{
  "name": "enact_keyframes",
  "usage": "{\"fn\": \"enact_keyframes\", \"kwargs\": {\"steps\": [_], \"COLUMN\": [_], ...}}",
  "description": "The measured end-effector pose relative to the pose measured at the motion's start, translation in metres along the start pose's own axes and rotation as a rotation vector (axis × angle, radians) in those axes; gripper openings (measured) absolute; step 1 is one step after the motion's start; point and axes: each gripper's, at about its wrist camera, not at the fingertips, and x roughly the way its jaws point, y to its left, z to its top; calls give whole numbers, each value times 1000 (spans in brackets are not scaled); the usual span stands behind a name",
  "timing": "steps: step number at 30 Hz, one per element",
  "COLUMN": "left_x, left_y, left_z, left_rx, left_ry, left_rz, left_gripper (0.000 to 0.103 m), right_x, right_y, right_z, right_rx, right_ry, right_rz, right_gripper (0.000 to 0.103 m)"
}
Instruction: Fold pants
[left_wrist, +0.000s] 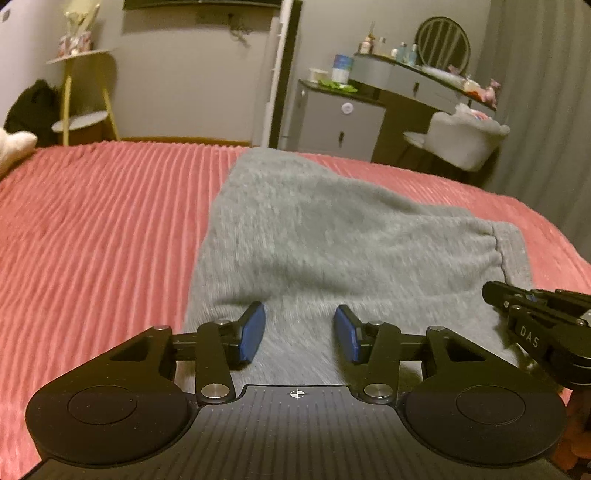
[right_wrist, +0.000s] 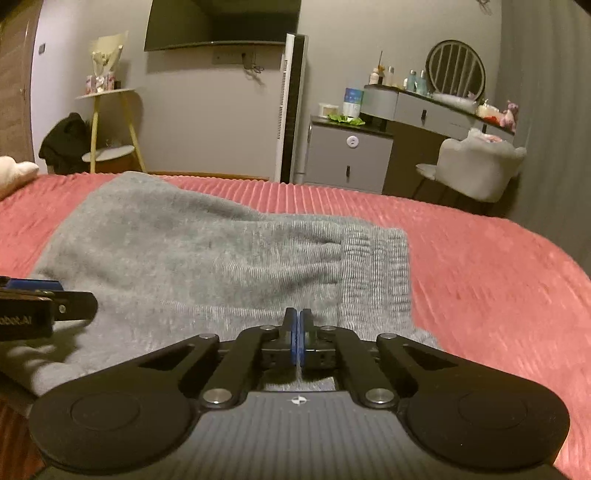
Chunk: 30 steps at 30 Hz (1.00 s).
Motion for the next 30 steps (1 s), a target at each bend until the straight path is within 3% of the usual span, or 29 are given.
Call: {"fn": "enact_keyframes", "kwargs": {"steps": [8, 14, 20, 23, 24, 25, 26, 27, 28, 29, 30], "left_x": [14, 18, 9, 6, 4, 1, -3, -7, -12, -18, -23], "left_y": [18, 33, 55, 47, 45, 44, 44, 44, 45, 46, 48], "left_z": [9, 9, 7, 5, 5, 5, 4, 3, 2, 0, 0], "left_rx": [-50, -81, -181, -127, -114, -113, -128, -144, -163, -184, -201], "left_ry": [16, 8, 23, 15, 11, 7, 2, -1, -4, -9, -10], "left_rz": [-15, -35, -117, -96, -99, -102, -110, -113, -107, -103, -106], "left_gripper": [31, 15, 13, 16, 22, 25, 32, 36, 37, 42, 55], "right_x": [34, 46, 4, -27, -39, -46, -52, -56, -57, -58, -59], "right_y": [-13, -11, -45, -64, -69, -74, -82, -89, -95, -100, -108], "right_z": [21, 18, 13, 1, -2, -5, -9, -13, -16, -20, -27], "right_rx": [34, -23, 186, 310, 339, 371, 427, 478, 504, 527, 563], "right_ry": [46, 4, 11, -4, -14, -21, -21, -5, 27, 44, 49], "right_rz": [22, 19, 101, 143, 115, 108, 112, 100, 63, 32, 40], "right_gripper": [0, 0, 0, 1, 11, 13, 27, 55, 70, 79, 78]}}
